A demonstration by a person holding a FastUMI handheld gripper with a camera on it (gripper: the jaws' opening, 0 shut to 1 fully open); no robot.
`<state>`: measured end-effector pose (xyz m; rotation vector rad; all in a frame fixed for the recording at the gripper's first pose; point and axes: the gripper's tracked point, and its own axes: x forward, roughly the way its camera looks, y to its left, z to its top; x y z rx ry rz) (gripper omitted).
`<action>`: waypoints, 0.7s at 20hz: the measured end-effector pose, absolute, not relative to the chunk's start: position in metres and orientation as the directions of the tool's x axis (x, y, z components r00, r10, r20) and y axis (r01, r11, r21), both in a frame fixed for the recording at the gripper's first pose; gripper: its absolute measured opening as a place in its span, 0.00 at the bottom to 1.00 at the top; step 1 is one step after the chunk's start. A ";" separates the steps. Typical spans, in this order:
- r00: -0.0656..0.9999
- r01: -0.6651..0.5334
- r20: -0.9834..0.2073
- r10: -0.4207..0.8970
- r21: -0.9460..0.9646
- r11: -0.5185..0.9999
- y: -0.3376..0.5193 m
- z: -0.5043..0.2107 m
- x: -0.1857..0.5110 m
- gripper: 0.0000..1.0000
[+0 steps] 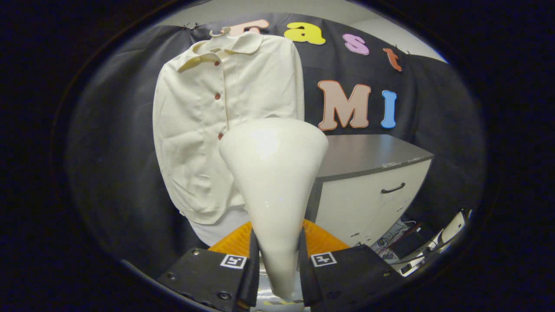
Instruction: Iron the clothes twice with a garment steamer, once on the left side and once on the right side.
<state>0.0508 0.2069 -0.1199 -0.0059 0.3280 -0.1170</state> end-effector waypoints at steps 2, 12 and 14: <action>0.959 0.129 -0.256 -0.124 0.005 0.992 0.208 -0.096 0.036 0.39; 0.991 0.097 -0.092 -0.096 0.004 0.995 0.205 -0.017 -0.029 0.38; 0.994 0.084 -0.066 -0.083 0.013 0.996 0.205 -0.004 -0.048 0.38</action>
